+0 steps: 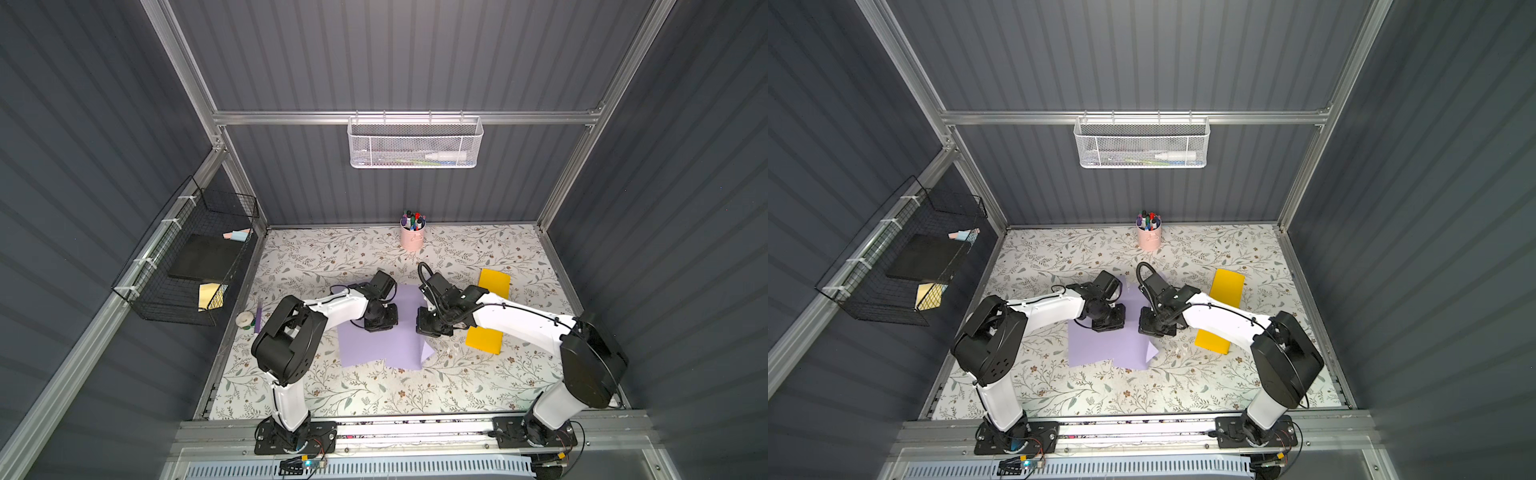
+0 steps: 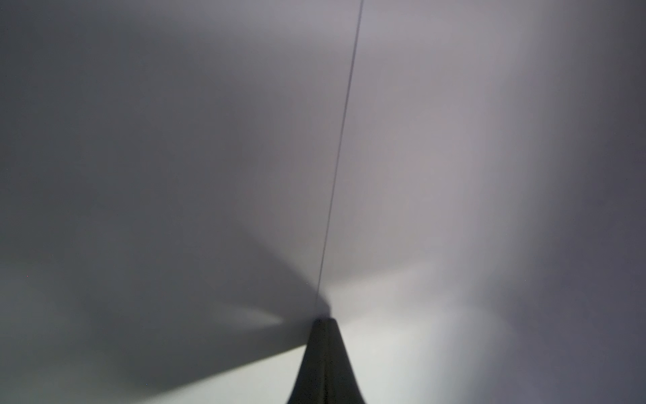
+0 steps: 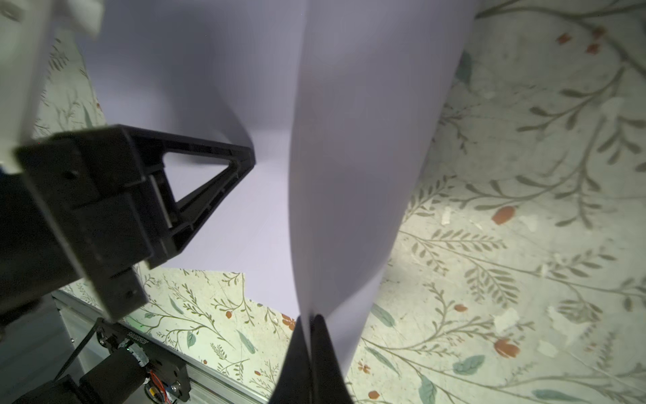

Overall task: Fold the rectangular paper in half along the long edge
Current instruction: Fold the paper.

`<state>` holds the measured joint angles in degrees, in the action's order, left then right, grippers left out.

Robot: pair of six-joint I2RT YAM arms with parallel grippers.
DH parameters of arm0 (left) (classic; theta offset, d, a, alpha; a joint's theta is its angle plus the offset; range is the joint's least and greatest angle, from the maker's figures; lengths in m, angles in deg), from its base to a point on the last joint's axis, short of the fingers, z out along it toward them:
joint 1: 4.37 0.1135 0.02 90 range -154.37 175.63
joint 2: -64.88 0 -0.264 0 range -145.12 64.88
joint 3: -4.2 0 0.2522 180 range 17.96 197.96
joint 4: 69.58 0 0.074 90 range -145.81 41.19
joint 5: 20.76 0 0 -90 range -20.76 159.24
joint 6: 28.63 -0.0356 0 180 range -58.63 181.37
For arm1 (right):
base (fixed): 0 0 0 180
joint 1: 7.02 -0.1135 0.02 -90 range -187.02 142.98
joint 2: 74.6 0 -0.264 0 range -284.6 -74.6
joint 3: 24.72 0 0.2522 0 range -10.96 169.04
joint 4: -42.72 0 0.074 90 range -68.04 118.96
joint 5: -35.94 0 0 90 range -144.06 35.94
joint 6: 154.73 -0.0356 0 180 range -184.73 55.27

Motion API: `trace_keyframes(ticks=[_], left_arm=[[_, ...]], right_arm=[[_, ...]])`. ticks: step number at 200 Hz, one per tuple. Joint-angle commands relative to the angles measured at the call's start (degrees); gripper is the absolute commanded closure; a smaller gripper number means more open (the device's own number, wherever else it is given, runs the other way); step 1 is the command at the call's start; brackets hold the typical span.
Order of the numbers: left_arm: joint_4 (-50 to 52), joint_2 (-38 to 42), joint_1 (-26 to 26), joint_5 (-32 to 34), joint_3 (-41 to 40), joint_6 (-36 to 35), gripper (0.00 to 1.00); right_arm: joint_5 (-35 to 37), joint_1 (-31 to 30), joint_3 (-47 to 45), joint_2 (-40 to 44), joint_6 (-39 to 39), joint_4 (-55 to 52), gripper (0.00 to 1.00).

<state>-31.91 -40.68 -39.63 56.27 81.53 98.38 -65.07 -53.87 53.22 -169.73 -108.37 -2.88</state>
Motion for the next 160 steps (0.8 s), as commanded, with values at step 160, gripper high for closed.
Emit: trace_keyframes(ticks=[160], left_arm=[[4.49, -1.79, -0.49, 1.90, -2.87, -1.14, 0.97]], right_arm=[[-6.49, -1.31, 6.47, -12.62, -1.26, 9.01, 1.00]])
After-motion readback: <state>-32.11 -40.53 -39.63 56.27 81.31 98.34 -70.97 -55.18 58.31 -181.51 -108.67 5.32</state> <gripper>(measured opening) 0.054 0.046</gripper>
